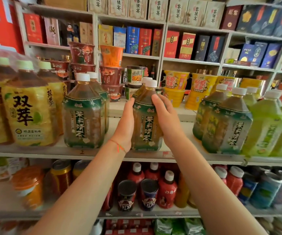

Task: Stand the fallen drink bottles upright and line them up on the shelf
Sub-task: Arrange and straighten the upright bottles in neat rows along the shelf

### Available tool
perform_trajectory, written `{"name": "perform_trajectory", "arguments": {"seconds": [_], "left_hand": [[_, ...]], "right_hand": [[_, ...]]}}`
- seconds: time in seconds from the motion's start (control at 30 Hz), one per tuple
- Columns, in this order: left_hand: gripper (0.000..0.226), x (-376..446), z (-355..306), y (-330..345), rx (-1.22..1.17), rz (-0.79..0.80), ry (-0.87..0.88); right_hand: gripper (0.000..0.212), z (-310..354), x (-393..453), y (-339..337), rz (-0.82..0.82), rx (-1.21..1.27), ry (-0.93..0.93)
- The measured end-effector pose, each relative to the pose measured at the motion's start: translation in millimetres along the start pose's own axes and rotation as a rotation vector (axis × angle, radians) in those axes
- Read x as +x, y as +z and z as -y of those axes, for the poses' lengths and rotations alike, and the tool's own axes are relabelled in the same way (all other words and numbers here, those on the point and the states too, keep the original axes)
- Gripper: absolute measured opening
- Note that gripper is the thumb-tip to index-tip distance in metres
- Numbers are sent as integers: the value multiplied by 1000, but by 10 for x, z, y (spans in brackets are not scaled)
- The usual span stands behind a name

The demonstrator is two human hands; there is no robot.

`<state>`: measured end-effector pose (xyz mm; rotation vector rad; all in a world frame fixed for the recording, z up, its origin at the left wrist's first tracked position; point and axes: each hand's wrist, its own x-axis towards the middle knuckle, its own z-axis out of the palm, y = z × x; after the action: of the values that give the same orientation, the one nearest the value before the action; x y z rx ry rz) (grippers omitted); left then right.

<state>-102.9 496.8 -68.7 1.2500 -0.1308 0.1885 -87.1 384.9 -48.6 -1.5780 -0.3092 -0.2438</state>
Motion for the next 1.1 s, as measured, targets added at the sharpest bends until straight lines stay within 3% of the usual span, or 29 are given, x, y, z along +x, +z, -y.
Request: {"name": "perform_trajectory", "arguments": {"seconds": [0.3, 0.57, 0.63, 0.7, 0.8, 0.9, 1.1], "left_hand": [[60, 110, 238, 624, -60, 37, -19], [62, 209, 401, 980, -71, 68, -84], [63, 250, 406, 977, -95, 49, -75], [59, 287, 400, 966, -103, 35, -49], [50, 324, 432, 1006, -24, 4, -17], [44, 335, 477, 1094, -1, -6, -14], [50, 323, 550, 1260, -2, -25, 0]], "right_hand": [[82, -39, 47, -688, -11, -25, -27], [65, -45, 51, -1168, -76, -161, -77], [66, -17, 14, -1183, -55, -282, -177], [69, 54, -36, -1146, -75, -485, -410], [58, 171, -54, -1095, -211, -985, -705], [48, 229, -42, -1129, -215, -1290, -616], [48, 164, 2, -1315, -209, -1348, -610]]}}
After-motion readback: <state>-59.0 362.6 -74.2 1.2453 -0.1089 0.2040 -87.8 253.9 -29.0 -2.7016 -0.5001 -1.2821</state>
